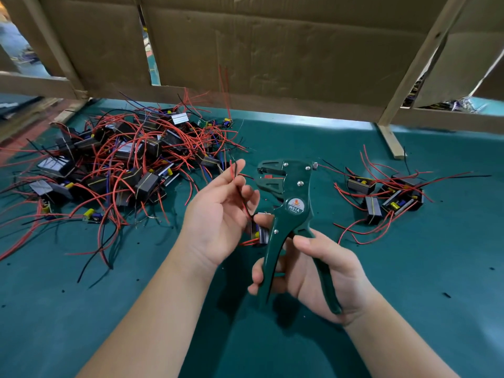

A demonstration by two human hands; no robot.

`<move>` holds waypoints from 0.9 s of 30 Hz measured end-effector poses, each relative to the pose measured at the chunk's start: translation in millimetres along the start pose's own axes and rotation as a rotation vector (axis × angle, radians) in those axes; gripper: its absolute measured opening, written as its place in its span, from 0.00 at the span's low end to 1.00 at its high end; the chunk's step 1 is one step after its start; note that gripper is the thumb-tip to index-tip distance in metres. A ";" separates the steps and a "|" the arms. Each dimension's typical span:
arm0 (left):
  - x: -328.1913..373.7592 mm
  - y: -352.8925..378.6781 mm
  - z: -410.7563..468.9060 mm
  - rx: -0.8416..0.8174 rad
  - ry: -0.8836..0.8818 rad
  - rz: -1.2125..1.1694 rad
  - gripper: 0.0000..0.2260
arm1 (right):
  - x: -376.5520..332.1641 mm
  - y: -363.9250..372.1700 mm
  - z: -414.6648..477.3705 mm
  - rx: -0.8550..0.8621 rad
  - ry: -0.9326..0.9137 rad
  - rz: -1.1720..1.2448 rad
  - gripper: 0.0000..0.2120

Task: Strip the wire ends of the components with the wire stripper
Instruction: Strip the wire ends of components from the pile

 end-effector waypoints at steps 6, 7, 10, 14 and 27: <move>11.0 -11.3 3.5 0.099 0.151 0.023 0.11 | -2.7 -4.9 -3.6 0.024 -0.005 -0.018 0.36; 14.5 -13.1 3.5 0.106 0.183 0.054 0.11 | -3.0 -5.2 -4.0 0.026 -0.005 -0.025 0.36; 19.1 -14.8 2.7 0.115 0.249 0.138 0.11 | -3.4 -6.7 -4.8 0.041 0.003 -0.034 0.36; 24.0 -15.0 0.8 0.120 0.315 0.158 0.11 | -4.7 -7.5 -6.7 0.046 0.026 -0.048 0.35; 45.6 -33.7 -4.8 0.318 0.502 0.121 0.10 | -6.3 2.4 -8.6 -0.046 0.051 -0.083 0.32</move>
Point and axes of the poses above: each hand's wrist, its own z-axis towards the middle knuckle, its own y-axis out of the palm, x = y × z, the point moved 7 cm from there along z, towards the middle knuckle, and after that the axes turned 3 degrees about x, right-handed, at the moved point
